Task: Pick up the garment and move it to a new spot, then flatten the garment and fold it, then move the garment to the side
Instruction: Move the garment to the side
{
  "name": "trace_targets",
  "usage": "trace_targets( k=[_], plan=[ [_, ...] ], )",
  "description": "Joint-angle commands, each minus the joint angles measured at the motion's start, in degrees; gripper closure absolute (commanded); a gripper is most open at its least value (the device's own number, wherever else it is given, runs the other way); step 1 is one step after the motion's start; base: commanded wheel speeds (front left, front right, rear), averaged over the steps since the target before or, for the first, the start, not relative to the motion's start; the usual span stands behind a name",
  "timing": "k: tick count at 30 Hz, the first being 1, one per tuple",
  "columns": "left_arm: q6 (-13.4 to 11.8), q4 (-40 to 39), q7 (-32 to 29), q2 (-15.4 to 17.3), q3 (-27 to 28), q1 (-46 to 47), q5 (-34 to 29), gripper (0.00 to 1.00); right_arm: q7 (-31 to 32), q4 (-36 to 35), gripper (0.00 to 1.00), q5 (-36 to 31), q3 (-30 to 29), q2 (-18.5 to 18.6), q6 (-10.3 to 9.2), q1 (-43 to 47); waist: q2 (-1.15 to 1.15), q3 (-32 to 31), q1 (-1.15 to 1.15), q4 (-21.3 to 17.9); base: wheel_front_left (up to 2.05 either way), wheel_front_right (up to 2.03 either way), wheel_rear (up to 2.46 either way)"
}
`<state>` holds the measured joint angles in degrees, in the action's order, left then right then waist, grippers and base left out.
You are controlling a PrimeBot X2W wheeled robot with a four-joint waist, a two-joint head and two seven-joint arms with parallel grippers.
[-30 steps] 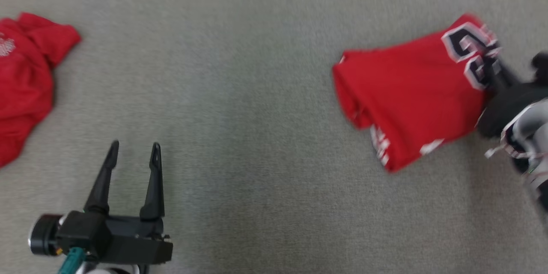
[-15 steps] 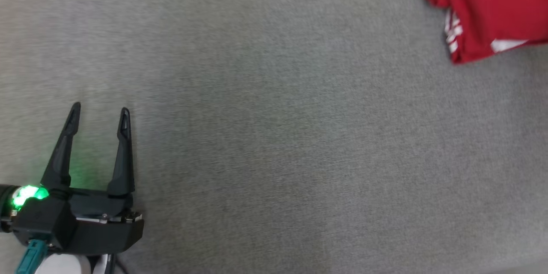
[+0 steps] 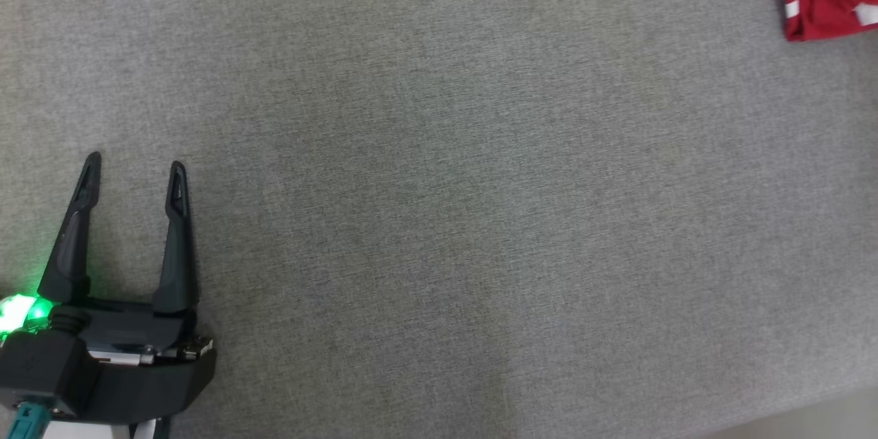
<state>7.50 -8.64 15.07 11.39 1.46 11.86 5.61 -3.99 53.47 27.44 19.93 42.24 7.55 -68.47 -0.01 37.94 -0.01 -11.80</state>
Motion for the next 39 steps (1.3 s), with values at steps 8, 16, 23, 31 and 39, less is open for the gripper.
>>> trace_targets(
  k=[8,16,23,31,39],
  plan=[
    [-0.10,1.06,0.11,-0.61,-0.53,0.38,-0.18,0.00,-2.27,5.20,0.00,-5.58,-1.39,-0.25,-0.15,-4.66,0.01,0.01,0.01,1.69,0.00,0.00,0.00],
    [-0.10,2.18,0.14,-2.05,0.07,-0.24,0.57,0.00,-8.04,5.95,0.00,-7.92,-2.36,-2.84,-0.15,-5.09,0.01,-4.31,0.01,2.82,0.00,0.00,0.00],
    [-0.17,4.36,0.16,-3.86,1.69,-2.92,1.21,0.00,-11.06,-0.84,0.00,-6.46,-2.92,-8.66,-0.15,1.30,0.01,-12.46,0.01,3.90,0.00,0.00,0.00],
    [-0.13,8.12,0.15,-5.58,1.73,-6.87,1.60,0.00,-11.22,-15.25,0.00,-7.44,-8.83,-16.42,-0.15,20.97,0.01,-23.10,0.01,6.83,0.00,0.00,0.00],
    [-0.10,10.82,0.15,-6.35,1.90,-9.26,2.23,0.00,-11.21,-23.34,0.00,-8.34,-13.76,-21.84,-0.15,37.18,0.01,-28.52,0.01,8.70,0.00,0.00,0.00]
  ],
)
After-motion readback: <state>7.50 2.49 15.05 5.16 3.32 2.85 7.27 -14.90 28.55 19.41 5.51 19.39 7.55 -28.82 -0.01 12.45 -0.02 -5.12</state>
